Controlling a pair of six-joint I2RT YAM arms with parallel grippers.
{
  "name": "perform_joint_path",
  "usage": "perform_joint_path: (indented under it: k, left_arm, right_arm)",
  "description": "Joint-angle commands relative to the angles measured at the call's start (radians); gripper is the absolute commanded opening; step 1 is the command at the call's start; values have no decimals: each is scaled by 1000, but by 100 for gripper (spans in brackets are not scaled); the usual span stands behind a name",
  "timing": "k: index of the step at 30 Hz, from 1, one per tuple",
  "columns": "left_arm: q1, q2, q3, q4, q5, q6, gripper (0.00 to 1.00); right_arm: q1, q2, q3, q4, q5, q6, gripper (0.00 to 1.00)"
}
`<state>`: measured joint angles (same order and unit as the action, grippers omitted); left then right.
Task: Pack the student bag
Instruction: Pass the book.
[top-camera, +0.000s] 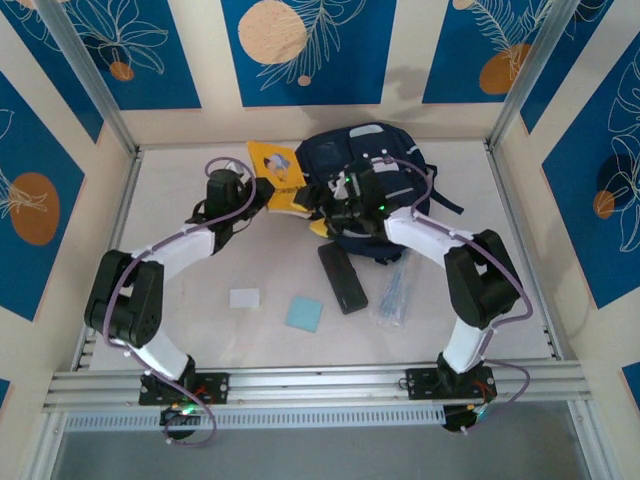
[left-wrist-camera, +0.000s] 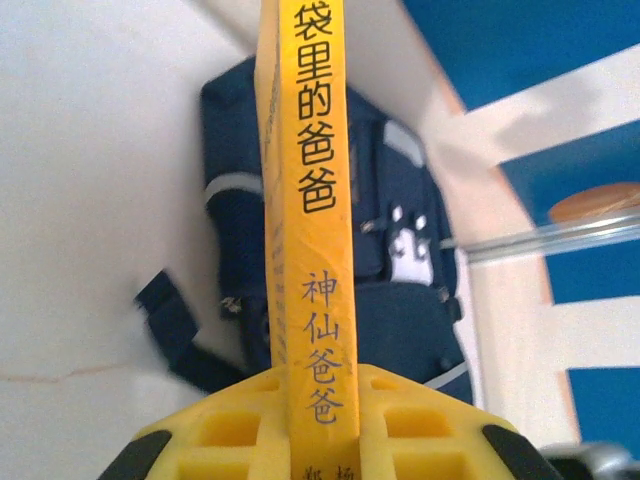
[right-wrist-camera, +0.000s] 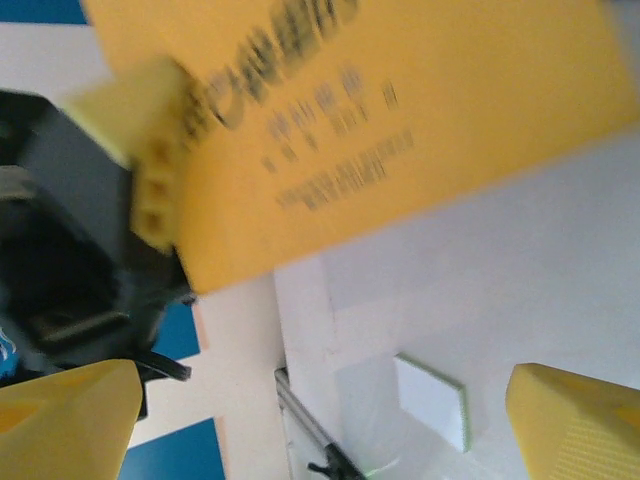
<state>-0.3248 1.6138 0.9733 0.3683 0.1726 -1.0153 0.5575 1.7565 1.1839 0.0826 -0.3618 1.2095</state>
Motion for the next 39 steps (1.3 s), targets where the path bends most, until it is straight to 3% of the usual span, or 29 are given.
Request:
perform_joint_path:
  k: [1,6,12,14,15,18,20,22,25,28,32,39]
  left_arm:
    - [6,-63,-1,145,-58,-67,0]
    - [-5,-120,-86,192,-120,-122,0]
    - [-22,-164,-163,223,-134,-188,0]
    - [-25,-167,-177,234,-127,-207,0]
    - [-25,-168,-180,236,-123,-211,0]
    - [-29,-171,-188,232,-112,-216,0]
    - [-31,-173,-191,231,-101,-217,0]
    - [-33,-176,-198,220,-83,-208,17]
    - [-40,-187,-222,180,-52,-192,52]
    - [-54,-224,-253,109,-27,-123,74]
    - [-92,-278,-236,-75,-11,73,77]
    - [-190,-173,-20,-345,-3,430,75]
  right_arm:
    - [44,28,-48,266,56,191,92]
    - [92,88,-112,592,184,304,93]
    - [124,190,-92,765,264,329,90]
    - [127,221,-74,811,263,337,85]
    - [127,232,-63,820,253,341,77]
    - [124,235,-60,840,250,336,36]
    - [117,220,-69,829,248,317,16]
    - [96,204,-69,801,210,293,0]
    - [57,179,-95,786,170,284,0]
    - [-3,128,-142,748,135,251,0]
    - [-103,19,-180,572,65,122,0]
    - [-303,-181,-120,-8,13,-250,0]
